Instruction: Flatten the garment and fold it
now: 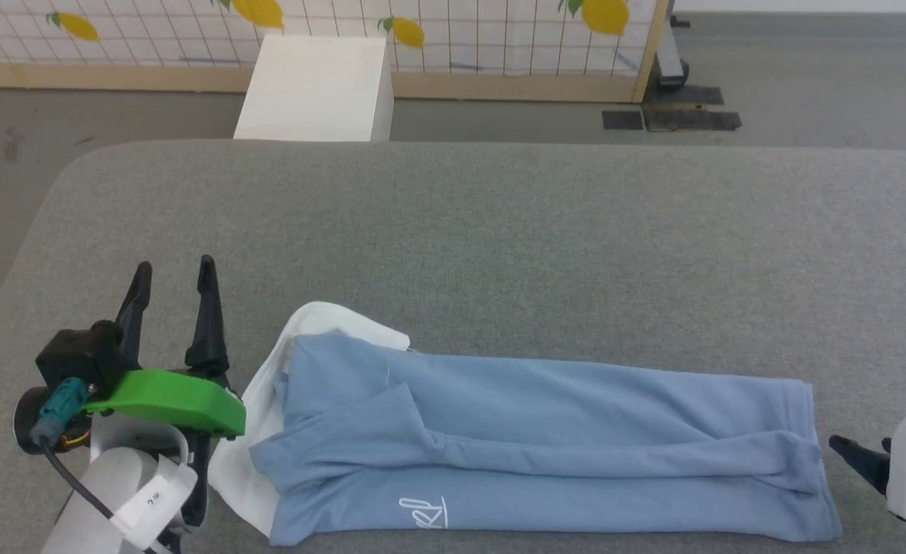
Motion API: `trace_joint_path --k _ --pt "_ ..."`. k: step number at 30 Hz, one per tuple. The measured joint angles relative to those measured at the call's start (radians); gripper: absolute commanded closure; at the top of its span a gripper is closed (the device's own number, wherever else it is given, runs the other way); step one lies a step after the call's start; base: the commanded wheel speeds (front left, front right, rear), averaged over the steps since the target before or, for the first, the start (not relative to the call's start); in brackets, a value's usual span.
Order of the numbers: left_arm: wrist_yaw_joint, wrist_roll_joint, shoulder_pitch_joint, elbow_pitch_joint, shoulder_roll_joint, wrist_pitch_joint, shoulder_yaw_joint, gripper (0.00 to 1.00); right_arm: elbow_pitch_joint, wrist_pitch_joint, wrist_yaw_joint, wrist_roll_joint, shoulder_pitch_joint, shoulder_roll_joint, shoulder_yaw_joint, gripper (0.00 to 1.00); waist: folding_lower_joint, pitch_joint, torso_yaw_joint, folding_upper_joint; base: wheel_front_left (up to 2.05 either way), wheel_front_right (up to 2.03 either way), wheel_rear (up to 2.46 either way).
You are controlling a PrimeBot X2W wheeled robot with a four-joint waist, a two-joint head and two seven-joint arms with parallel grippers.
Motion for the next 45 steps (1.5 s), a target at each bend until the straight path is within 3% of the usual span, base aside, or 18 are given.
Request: trace_joint_path --k 15,25,26,27,28,38,45 --pt "-0.026 0.059 0.001 0.003 -0.075 -0.02 0.062 0.0 0.089 -0.026 0.0 0.126 -0.065 -0.021 0.192 0.0 0.0001 0.072 0.01 0.0 0.0 0.0 0.0" --pt "-0.052 0.104 0.002 0.001 -0.108 -0.02 0.097 0.0 0.134 -0.036 0.0 0.154 -0.114 -0.04 0.267 0.0 0.0001 0.082 0.011 0.0 0.0 0.0 0.0" --pt "-0.056 0.106 0.002 0.001 -0.11 -0.02 0.1 0.0 0.139 -0.031 0.001 0.155 -0.118 -0.042 0.271 0.1 0.0 0.082 0.011 0.0 0.0 0.0 0.0" --pt "-0.059 0.109 0.002 0.001 -0.113 -0.02 0.102 0.0 0.146 -0.025 0.001 0.155 -0.124 -0.042 0.273 0.74 0.0 0.082 0.011 0.0 0.0 0.0 0.0" --pt "-0.06 0.111 0.003 0.001 -0.116 -0.02 0.105 0.0 0.152 -0.023 0.001 0.155 -0.129 -0.046 0.276 1.0 0.0 0.082 0.011 0.0 0.0 0.0 0.0" --pt "-0.081 0.127 0.006 0.003 -0.138 -0.02 0.131 0.0 0.18 -0.005 0.001 0.152 -0.142 -0.055 0.249 1.0 0.0001 0.083 0.01 0.0 0.0 0.0 0.0" --pt "-0.094 0.153 0.008 0.004 -0.149 -0.02 0.14 0.0 0.226 0.007 0.001 0.102 -0.142 -0.099 0.144 1.0 0.0001 0.08 0.01 0.0 0.0 0.0 0.0"
